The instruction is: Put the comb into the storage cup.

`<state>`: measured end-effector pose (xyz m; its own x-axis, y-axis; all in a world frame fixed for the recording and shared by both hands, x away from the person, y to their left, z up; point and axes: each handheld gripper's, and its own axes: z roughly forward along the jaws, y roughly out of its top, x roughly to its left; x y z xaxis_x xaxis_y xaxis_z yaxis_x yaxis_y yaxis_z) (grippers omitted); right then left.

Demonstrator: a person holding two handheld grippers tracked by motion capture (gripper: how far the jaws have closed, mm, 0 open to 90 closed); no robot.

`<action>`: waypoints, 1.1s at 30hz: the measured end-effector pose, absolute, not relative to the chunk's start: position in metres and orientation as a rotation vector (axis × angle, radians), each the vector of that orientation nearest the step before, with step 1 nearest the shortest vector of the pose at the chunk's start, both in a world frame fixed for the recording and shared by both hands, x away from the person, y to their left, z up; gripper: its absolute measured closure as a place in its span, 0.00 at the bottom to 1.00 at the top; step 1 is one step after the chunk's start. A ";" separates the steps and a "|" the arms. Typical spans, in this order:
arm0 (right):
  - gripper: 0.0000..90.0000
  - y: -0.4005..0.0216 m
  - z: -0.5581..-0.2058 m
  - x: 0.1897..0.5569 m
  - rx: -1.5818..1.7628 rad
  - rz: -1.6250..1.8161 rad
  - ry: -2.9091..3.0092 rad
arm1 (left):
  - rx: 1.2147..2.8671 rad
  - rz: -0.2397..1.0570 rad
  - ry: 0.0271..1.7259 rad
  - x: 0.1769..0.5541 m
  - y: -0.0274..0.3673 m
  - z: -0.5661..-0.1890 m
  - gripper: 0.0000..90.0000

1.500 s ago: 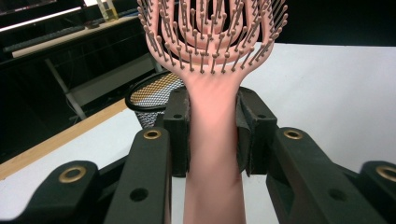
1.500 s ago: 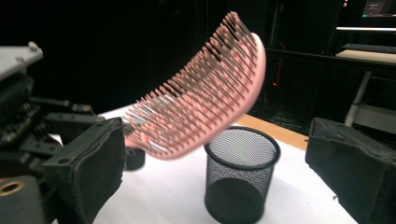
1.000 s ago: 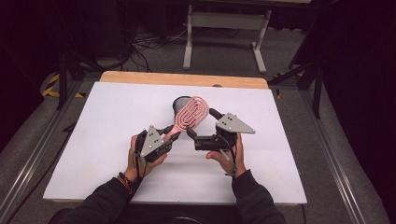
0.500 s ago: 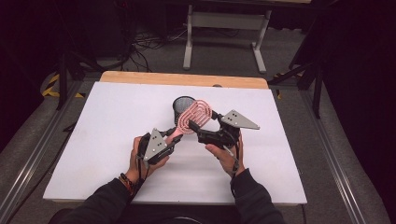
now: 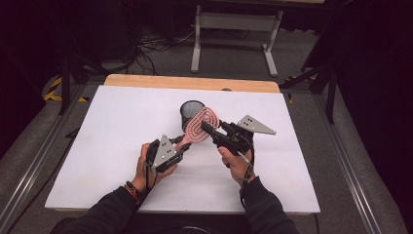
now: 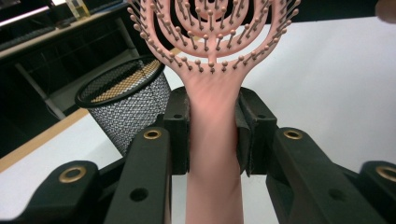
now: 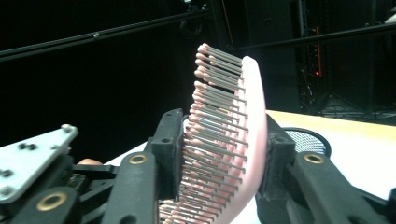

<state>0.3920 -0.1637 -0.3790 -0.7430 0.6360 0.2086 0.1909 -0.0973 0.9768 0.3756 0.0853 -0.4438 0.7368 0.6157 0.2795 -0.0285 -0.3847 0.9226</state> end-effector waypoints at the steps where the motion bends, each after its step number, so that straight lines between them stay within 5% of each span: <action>1: 0.68 -0.163 -0.379 0.391 0.895 1.914 1.856 | 1.854 0.742 0.458 0.376 0.085 -0.445 0.77; 33: 0.71 -0.162 -0.376 0.369 0.780 1.838 1.796 | 1.914 0.759 0.415 0.377 0.088 -0.448 0.64</action>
<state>0.3695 -0.1622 -0.3758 -0.7379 0.6698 0.0830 0.0676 -0.0490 0.9965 0.3769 0.0881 -0.4476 0.7448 0.5827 0.3253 -0.0408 -0.4467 0.8937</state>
